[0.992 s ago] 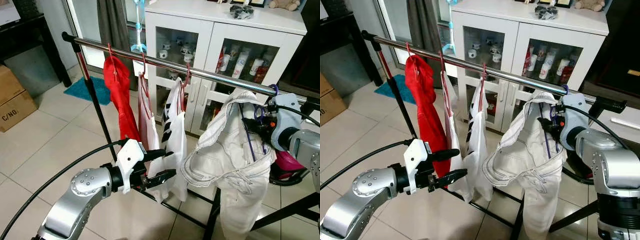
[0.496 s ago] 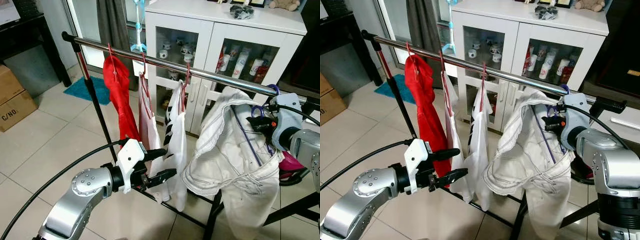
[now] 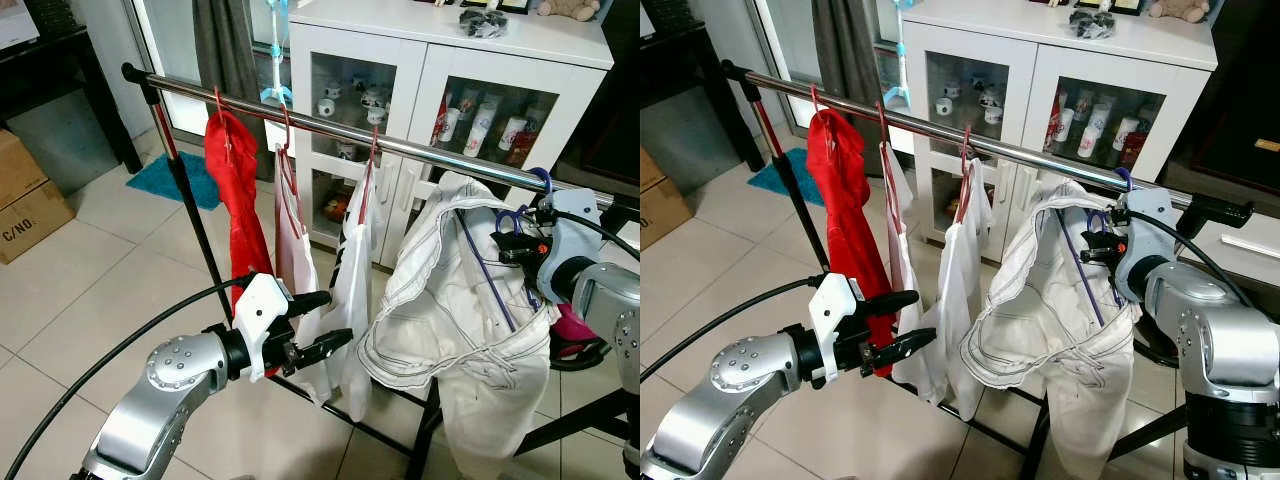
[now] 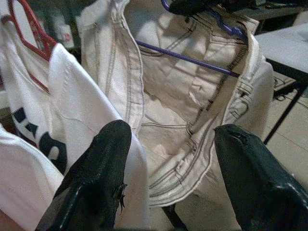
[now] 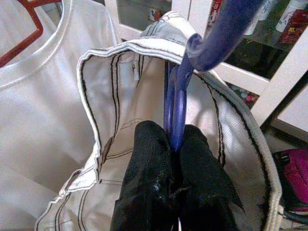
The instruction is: Hang hanger
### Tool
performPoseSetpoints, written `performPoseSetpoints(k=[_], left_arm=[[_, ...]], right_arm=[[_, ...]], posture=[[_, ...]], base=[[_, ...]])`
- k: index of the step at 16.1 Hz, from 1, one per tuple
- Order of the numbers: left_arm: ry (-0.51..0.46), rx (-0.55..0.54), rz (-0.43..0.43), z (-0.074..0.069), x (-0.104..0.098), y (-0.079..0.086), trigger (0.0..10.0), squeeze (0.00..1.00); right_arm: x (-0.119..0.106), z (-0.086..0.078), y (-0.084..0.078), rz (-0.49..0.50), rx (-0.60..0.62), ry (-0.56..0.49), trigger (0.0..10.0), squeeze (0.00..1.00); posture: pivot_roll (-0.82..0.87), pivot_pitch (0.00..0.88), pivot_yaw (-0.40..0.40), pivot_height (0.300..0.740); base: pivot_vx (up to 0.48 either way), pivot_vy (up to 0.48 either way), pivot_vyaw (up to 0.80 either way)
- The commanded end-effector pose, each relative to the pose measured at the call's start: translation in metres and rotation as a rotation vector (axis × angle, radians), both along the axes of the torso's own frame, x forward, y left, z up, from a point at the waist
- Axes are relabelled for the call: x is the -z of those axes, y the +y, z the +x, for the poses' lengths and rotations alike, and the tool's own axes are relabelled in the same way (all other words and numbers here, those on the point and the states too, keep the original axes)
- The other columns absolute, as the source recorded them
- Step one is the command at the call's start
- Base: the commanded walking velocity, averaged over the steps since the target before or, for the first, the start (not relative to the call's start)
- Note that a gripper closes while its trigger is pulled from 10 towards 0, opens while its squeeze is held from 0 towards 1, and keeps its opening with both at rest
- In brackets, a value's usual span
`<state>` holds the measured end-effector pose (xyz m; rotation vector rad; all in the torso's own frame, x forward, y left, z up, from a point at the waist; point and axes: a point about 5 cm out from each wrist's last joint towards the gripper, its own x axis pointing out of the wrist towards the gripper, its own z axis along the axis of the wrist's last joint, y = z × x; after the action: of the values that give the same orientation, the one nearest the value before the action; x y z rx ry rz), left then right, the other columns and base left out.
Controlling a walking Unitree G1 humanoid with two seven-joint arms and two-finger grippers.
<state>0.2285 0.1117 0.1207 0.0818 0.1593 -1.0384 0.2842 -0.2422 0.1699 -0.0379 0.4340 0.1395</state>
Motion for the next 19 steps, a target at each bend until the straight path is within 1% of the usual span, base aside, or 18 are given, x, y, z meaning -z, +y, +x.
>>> performPoseSetpoints(k=[1,3,4,8,9,10,11,13,15,16,17,18,19], left_arm=[[-0.023,-0.037,0.001,0.006,-0.004,0.003,10.0,0.00],[-0.011,-0.087,-0.006,0.009,-0.005,0.006,10.0,0.00],[-0.012,-0.095,-0.008,0.009,-0.005,0.007,10.0,0.00],[-0.001,-0.119,-0.011,0.012,-0.003,0.009,10.0,0.00],[0.005,-0.140,-0.023,0.014,-0.004,0.011,10.0,0.00],[0.009,-0.148,-0.031,0.015,-0.004,0.011,10.0,0.00],[0.011,-0.156,-0.033,0.015,-0.003,0.012,10.0,0.00],[-0.002,-0.173,-0.023,0.015,0.000,0.014,10.0,0.00],[-0.006,-0.187,-0.020,0.015,0.001,0.014,10.0,0.00],[-0.004,-0.198,-0.019,0.014,0.002,0.015,10.0,0.00],[-0.002,-0.210,-0.020,0.013,0.003,0.016,10.0,0.00],[0.001,-0.227,-0.024,0.011,0.004,0.017,10.0,0.00],[0.006,-0.246,-0.029,0.008,0.005,0.019,10.0,0.00]], right_arm=[[-0.016,0.001,0.004,0.010,-0.018,-0.092,0.0,0.00],[-0.038,-0.002,0.002,0.022,-0.012,-0.183,0.0,0.00],[-0.042,-0.005,0.002,0.022,-0.013,-0.193,0.0,0.00],[-0.046,-0.017,0.009,0.024,-0.052,-0.235,0.0,0.00],[-0.043,-0.025,0.016,0.049,-0.086,-0.245,0.0,0.00],[-0.039,-0.030,0.019,0.059,-0.103,-0.241,0.0,0.00],[-0.029,-0.038,0.023,0.058,-0.127,-0.218,0.0,0.00],[-0.004,-0.050,0.032,0.088,-0.120,-0.162,0.0,0.00],[0.009,-0.053,0.038,0.121,-0.081,-0.143,0.0,0.00],[0.021,-0.052,0.044,0.134,-0.035,-0.134,0.0,0.00],[0.030,-0.053,0.049,0.126,-0.015,-0.123,0.0,0.00],[0.035,-0.054,0.053,0.123,-0.001,-0.118,0.0,0.00],[0.038,-0.054,0.057,0.145,0.016,-0.120,0.0,0.00]], posture=[[-0.12,0.000,0.001,0.740],[-0.11,0.000,0.000,0.740],[-0.11,0.000,0.000,0.740],[-0.12,0.000,0.012,0.740],[-0.12,0.000,0.016,0.740],[-0.12,0.000,0.017,0.740],[-0.13,0.000,0.020,0.740],[-0.13,0.000,0.022,0.740],[-0.13,0.000,0.020,0.740],[-0.13,0.000,0.015,0.740],[-0.12,0.000,0.010,0.740],[-0.12,0.000,0.002,0.740],[-0.12,0.000,-0.004,0.740]], base=[[0.000,0.000,0.00],[0.000,0.000,0.00],[0.000,0.000,0.00],[0.000,0.000,0.00],[0.000,0.000,0.00],[0.000,0.000,0.00],[0.000,0.000,0.00],[0.000,0.000,0.00],[0.000,0.000,0.00],[-0.274,0.000,0.00],[-0.277,0.000,0.00],[-0.277,0.000,0.00],[-0.274,0.000,0.00]])
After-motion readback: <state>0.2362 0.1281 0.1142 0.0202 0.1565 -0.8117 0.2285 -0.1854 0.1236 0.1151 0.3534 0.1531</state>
